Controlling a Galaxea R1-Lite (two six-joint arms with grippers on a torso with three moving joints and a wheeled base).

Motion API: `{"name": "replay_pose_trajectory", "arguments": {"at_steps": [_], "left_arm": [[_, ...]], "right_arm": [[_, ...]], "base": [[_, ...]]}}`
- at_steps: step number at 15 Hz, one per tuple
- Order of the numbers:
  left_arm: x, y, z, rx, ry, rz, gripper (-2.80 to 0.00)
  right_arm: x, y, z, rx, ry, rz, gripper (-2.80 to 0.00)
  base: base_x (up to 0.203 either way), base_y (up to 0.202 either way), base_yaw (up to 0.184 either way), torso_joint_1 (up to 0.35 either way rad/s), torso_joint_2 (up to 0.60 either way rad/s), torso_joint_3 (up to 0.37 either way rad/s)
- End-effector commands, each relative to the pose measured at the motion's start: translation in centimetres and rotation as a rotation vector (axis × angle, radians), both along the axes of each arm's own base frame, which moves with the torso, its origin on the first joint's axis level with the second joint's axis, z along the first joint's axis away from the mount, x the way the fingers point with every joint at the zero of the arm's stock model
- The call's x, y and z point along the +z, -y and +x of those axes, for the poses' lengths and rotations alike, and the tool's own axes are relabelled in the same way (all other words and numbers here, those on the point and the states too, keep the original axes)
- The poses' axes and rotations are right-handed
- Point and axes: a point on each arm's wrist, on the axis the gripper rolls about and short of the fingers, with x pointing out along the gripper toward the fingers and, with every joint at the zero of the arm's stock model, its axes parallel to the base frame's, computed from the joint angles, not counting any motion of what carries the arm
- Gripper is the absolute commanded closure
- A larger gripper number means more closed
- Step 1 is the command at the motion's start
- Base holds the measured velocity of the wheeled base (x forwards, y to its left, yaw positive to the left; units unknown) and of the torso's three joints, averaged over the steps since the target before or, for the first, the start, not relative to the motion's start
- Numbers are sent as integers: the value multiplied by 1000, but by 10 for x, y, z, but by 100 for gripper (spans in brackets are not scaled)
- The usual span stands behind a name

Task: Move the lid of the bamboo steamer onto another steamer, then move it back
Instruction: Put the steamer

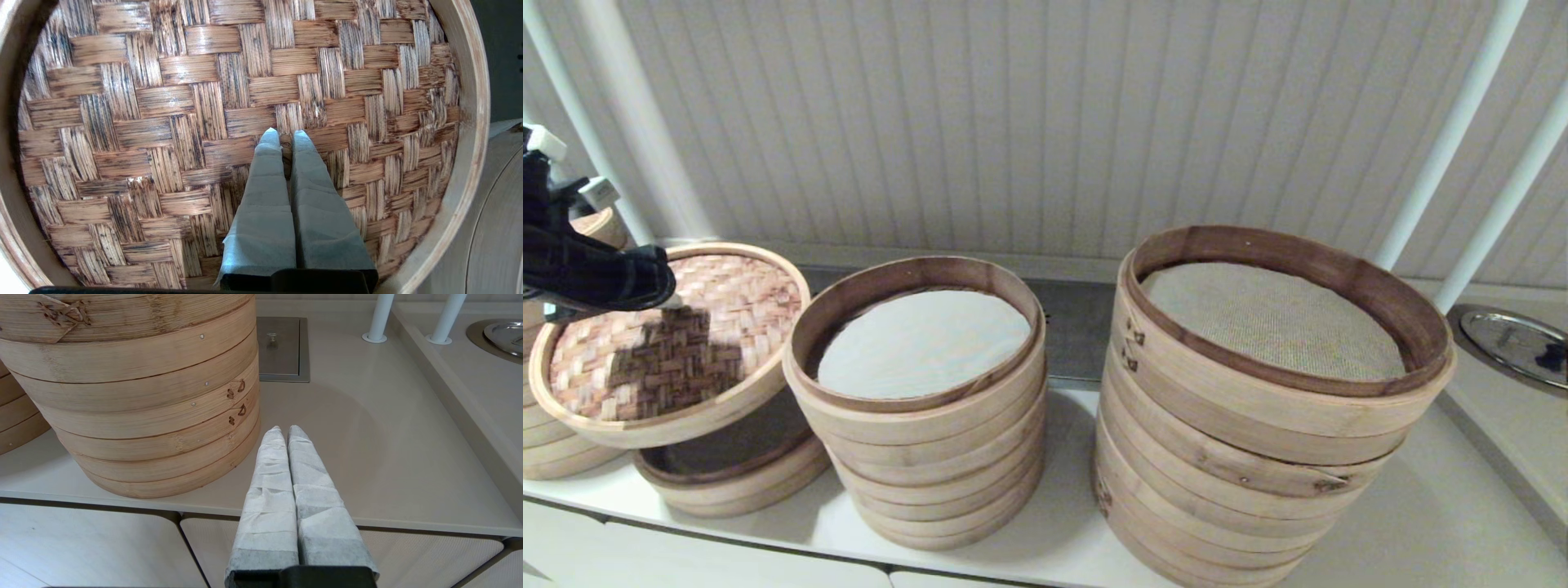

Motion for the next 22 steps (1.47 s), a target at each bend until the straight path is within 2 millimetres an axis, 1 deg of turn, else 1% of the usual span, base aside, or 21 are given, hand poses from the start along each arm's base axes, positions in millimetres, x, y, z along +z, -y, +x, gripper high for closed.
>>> {"name": "replay_pose_trajectory", "arguments": {"at_steps": [1,5,7,9,11,13,20,22], "left_arm": [[4,0,-2,0,11,1,0],[10,1,-5,23,43,-14,0],[13,-4,-8,40,67,-11,0],[17,-3,-8,16,95,-28,0],[23,-5,-10,24,141,-52,0],[25,-5,-11,30,148,-60,0],[41,-1,-21,33,202,-58,0],[50,-1,-25,49,232,-71,0]], "right_arm": [[-1,0,0,0,-2,0,0],[-1,0,0,0,-2,0,0],[-1,0,0,0,-2,0,0],[-1,0,0,0,-2,0,0],[-1,0,0,0,-2,0,0],[-1,0,0,0,-2,0,0],[-1,0,0,0,-2,0,0],[-1,0,0,0,-3,0,0]], "base": [[0,0,0,0,0,0],[0,0,0,0,0,0],[0,0,0,0,0,0],[0,0,0,0,0,0],[0,0,0,0,0,0],[0,0,0,0,0,0],[0,0,0,0,0,0],[0,0,0,0,0,0]]}}
